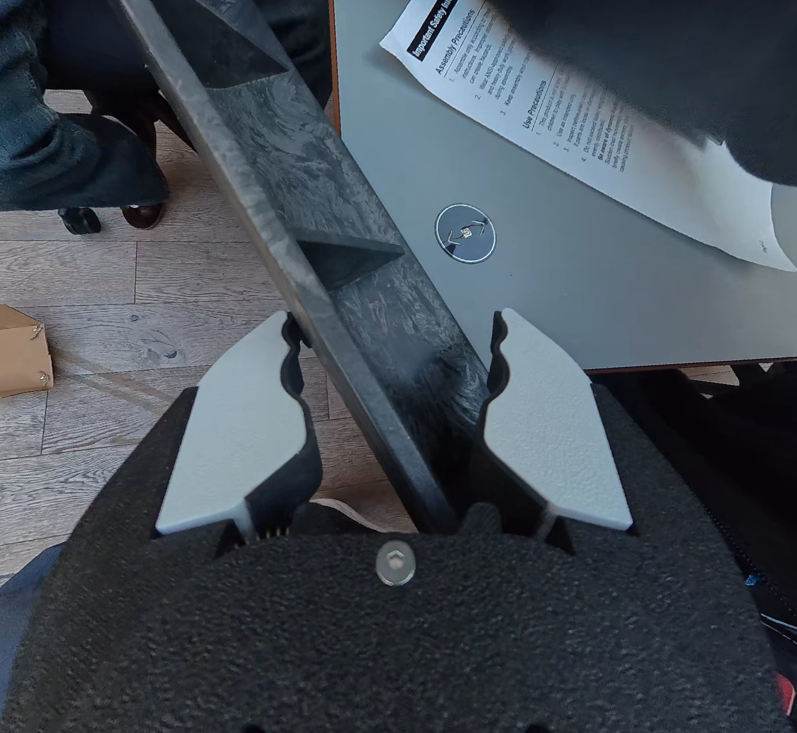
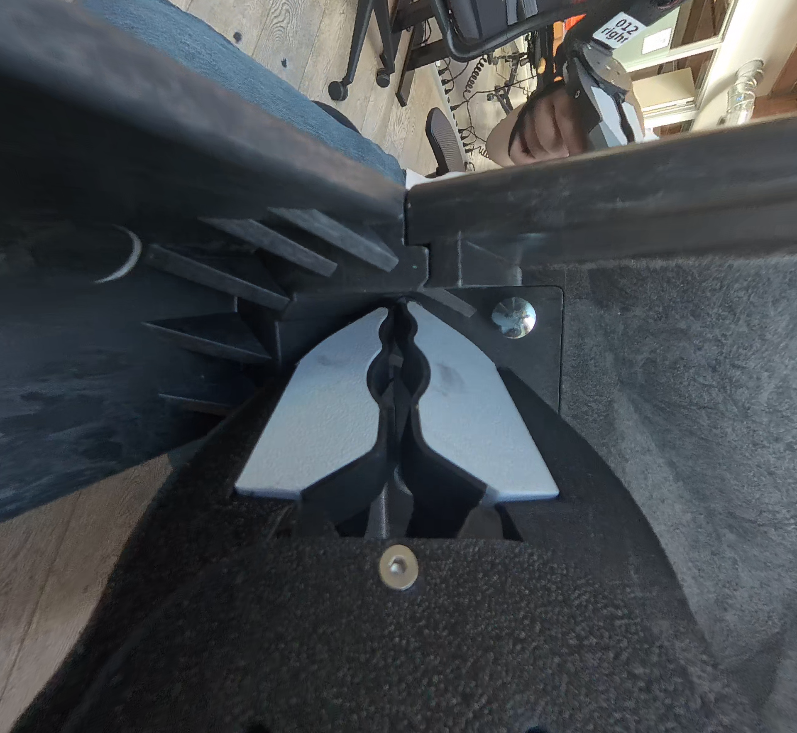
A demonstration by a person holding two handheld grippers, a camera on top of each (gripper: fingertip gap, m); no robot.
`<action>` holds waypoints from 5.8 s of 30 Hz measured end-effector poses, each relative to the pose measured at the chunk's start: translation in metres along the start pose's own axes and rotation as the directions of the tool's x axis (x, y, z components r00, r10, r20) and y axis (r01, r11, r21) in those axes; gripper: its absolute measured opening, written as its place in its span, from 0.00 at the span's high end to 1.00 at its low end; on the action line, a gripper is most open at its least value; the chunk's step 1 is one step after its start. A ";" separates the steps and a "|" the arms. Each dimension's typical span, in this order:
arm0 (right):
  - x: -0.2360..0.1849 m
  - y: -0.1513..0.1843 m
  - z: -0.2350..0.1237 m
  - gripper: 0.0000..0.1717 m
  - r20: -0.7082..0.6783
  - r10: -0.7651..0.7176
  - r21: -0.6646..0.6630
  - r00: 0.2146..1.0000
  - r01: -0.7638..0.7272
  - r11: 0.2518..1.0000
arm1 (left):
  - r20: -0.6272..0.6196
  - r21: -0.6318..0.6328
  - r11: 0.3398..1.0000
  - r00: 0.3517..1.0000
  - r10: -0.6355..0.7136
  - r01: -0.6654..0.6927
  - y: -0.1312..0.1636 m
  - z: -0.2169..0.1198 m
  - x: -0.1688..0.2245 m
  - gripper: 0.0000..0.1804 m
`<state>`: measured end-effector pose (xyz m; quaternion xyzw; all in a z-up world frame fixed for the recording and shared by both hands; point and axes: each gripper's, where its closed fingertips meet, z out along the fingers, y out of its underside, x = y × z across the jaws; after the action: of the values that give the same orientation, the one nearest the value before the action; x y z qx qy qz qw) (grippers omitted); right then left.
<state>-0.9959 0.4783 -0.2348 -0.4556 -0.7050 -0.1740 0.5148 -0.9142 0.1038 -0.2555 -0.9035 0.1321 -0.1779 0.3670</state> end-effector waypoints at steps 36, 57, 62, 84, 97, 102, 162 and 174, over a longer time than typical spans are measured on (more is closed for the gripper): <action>0.000 0.001 0.001 1.00 0.041 0.090 -0.083 0.995 -0.086 0.993 | 0.011 -0.020 1.000 1.000 0.010 -0.010 0.001 0.001 0.000 0.52; 0.000 0.001 0.001 1.00 0.077 0.122 -0.057 0.990 -0.118 0.991 | -0.009 0.021 0.999 1.000 -0.024 0.024 -0.002 -0.002 -0.002 0.52; 0.000 0.001 0.001 1.00 0.073 0.125 -0.048 0.990 -0.121 0.991 | -0.036 0.152 0.985 0.997 -0.075 0.080 -0.013 -0.017 0.000 0.51; 0.001 0.001 0.000 1.00 0.051 0.127 -0.049 0.991 -0.124 0.991 | 0.179 0.324 0.911 0.929 -0.325 0.257 0.136 -0.179 -0.110 0.64; 0.000 0.001 0.000 1.00 0.035 0.106 -0.062 0.994 -0.103 0.993 | 0.471 0.206 0.948 0.824 -0.314 0.244 0.234 -0.227 -0.164 0.65; 0.000 0.001 0.000 1.00 0.045 0.118 -0.056 0.992 -0.116 0.992 | 0.542 0.204 0.929 0.755 -0.370 0.308 0.276 -0.252 -0.173 0.66; 0.007 0.001 -0.003 1.00 0.086 0.291 0.021 0.953 -0.294 0.956 | 0.417 -0.243 0.908 0.882 -0.219 0.341 0.271 -0.084 -0.177 0.75; 0.007 0.002 -0.002 1.00 0.088 0.298 0.020 0.951 -0.300 0.954 | 0.503 -0.242 0.926 0.853 -0.135 0.290 0.271 -0.096 -0.198 0.75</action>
<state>-0.9938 0.4809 -0.2283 -0.5553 -0.6517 -0.0630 0.5128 -1.1624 -0.0710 -0.4280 -0.9743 -0.0383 0.0333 0.2196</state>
